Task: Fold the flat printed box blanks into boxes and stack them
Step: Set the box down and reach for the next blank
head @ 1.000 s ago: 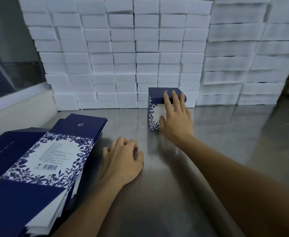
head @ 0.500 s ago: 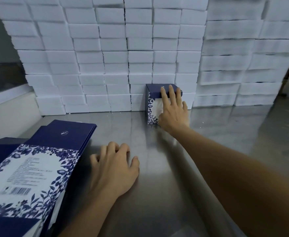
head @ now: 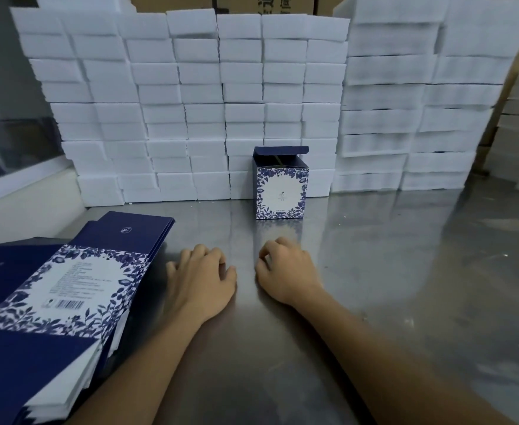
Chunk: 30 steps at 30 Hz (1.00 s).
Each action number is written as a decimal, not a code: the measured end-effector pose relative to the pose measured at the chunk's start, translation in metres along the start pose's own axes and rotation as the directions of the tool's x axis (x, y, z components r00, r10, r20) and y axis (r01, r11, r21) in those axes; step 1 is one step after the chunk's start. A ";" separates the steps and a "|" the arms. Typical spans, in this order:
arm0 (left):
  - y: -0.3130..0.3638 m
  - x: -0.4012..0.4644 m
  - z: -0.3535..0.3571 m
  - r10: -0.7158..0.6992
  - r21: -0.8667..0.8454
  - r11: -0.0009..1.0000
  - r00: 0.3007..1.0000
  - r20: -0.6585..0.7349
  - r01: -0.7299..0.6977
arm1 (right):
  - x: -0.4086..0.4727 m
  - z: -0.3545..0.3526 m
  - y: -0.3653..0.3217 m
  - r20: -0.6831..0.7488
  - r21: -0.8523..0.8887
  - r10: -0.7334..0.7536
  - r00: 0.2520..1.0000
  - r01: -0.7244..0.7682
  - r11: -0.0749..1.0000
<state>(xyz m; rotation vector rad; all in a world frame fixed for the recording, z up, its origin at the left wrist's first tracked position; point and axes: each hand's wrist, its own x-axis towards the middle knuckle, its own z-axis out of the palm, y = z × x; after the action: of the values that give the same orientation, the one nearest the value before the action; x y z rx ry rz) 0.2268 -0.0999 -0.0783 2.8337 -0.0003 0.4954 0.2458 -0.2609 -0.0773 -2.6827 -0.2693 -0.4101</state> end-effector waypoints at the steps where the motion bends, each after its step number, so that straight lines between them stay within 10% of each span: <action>1: 0.001 -0.003 -0.001 0.022 0.013 1.000 1.000 -0.011 -0.022 | -0.010 -0.002 -0.002 -0.005 0.026 -0.011 1.000 0.012 1.000; 8: 0.007 -0.034 -0.015 0.134 0.123 0.985 0.987 -0.089 -0.123 | -0.052 -0.017 -0.003 -0.021 0.227 0.011 1.000 -0.006 0.974; 14: -0.014 -0.039 -0.045 -0.050 0.277 0.952 0.959 -0.279 0.130 | -0.051 -0.022 0.009 -0.029 0.530 0.166 0.986 -0.125 0.839; 21: -0.042 -0.032 -0.060 -0.484 0.278 0.845 0.875 0.031 0.457 | -0.048 -0.020 0.010 -0.037 0.569 0.176 0.984 -0.124 0.813; 30: -0.042 -0.031 -0.070 -0.411 0.139 0.902 0.911 -0.005 0.408 | -0.051 -0.021 0.009 -0.041 0.547 0.155 0.987 -0.108 0.830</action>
<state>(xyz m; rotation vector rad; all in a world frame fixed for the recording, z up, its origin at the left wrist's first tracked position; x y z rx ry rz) 0.1766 -0.0429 -0.0360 2.8514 0.6369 0.3759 0.1953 -0.2842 -0.0792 -2.0998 -0.1441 -0.3397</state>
